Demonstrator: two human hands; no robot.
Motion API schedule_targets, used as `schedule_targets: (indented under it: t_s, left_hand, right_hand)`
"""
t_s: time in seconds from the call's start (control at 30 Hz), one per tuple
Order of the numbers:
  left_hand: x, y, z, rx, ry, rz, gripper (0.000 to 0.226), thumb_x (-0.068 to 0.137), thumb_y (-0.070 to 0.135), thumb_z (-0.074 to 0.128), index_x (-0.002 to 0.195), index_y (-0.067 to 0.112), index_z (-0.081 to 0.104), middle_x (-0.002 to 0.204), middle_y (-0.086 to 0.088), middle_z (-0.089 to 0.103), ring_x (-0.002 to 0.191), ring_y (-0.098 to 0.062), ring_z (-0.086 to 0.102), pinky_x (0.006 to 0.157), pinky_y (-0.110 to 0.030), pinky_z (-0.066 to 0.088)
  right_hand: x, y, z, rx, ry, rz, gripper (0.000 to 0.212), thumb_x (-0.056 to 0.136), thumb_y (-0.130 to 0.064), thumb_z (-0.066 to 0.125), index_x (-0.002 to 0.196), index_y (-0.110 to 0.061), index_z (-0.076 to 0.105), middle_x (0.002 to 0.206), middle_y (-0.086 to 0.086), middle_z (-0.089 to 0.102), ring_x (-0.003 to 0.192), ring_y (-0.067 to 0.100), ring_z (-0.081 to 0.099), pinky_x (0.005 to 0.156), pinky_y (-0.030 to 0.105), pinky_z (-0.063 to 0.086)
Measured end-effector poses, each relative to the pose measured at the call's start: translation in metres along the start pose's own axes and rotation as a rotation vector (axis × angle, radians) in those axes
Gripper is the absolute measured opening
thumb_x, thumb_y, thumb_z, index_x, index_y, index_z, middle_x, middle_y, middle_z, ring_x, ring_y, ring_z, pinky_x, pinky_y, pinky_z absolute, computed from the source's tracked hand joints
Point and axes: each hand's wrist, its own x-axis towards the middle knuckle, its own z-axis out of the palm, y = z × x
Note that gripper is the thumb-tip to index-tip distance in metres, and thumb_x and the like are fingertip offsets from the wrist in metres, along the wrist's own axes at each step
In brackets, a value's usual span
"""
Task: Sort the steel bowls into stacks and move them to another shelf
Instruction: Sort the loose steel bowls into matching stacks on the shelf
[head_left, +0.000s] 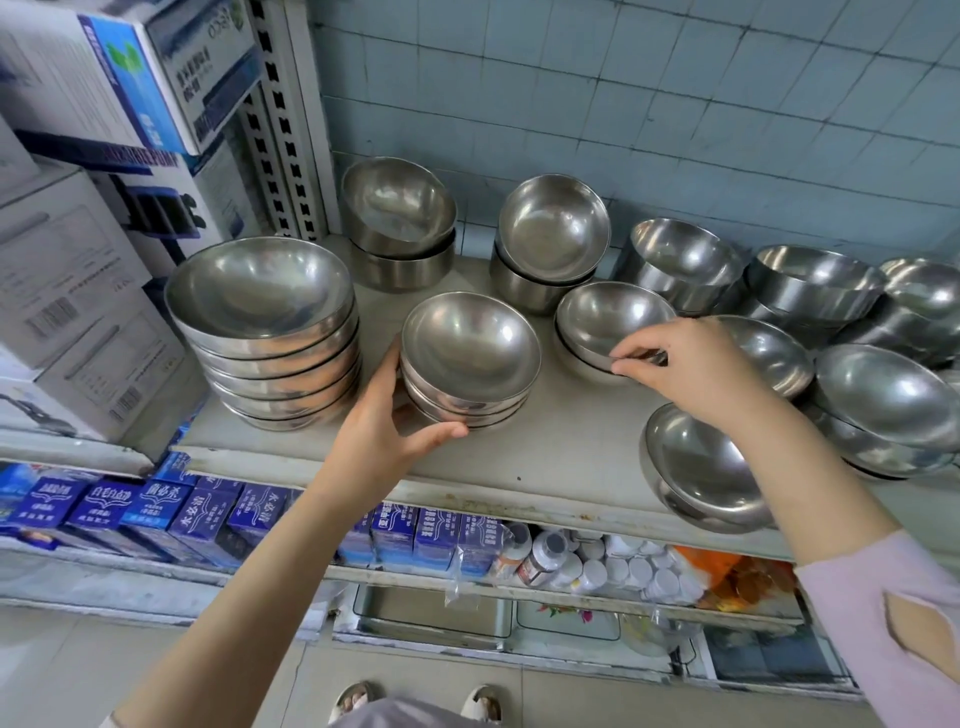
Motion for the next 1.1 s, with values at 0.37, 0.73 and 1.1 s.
schedule_targets:
  t_s: [0.37, 0.73, 1.1]
  left_hand:
    - [0.0, 0.001, 0.002, -0.015, 0.012, -0.019, 0.092, 0.066, 0.03, 0.085, 0.144, 0.018, 0.039, 0.123, 0.021, 0.059, 0.111, 0.012, 0.058, 0.095, -0.009, 0.045]
    - [-0.001, 0.003, 0.002, -0.028, 0.022, -0.012, 0.09, 0.065, 0.036, 0.084, 0.142, 0.016, 0.041, 0.124, 0.017, 0.06, 0.109, 0.013, 0.058, 0.091, -0.008, 0.045]
    - [-0.002, 0.001, 0.001, -0.003, 0.034, -0.01, 0.099, 0.063, 0.041, 0.084, 0.147, 0.018, 0.035, 0.129, 0.009, 0.061, 0.111, 0.002, 0.061, 0.09, -0.005, 0.043]
  right_hand:
    - [-0.017, -0.059, -0.016, 0.334, 0.38, -0.279, 0.008, 0.083, -0.021, 0.076, 0.09, -0.025, 0.076, 0.081, -0.022, 0.065, 0.081, 0.007, 0.057, 0.079, 0.016, 0.046]
    - [-0.014, -0.078, 0.041, 0.164, 0.359, -0.545, 0.011, 0.084, -0.023, 0.071, 0.087, -0.015, 0.078, 0.081, -0.008, 0.074, 0.084, 0.02, 0.057, 0.078, 0.026, 0.047]
    - [-0.016, -0.076, 0.044, 0.206, 0.324, -0.542, 0.018, 0.087, -0.027, 0.066, 0.092, -0.015, 0.078, 0.084, -0.009, 0.072, 0.087, 0.019, 0.056, 0.082, 0.018, 0.044]
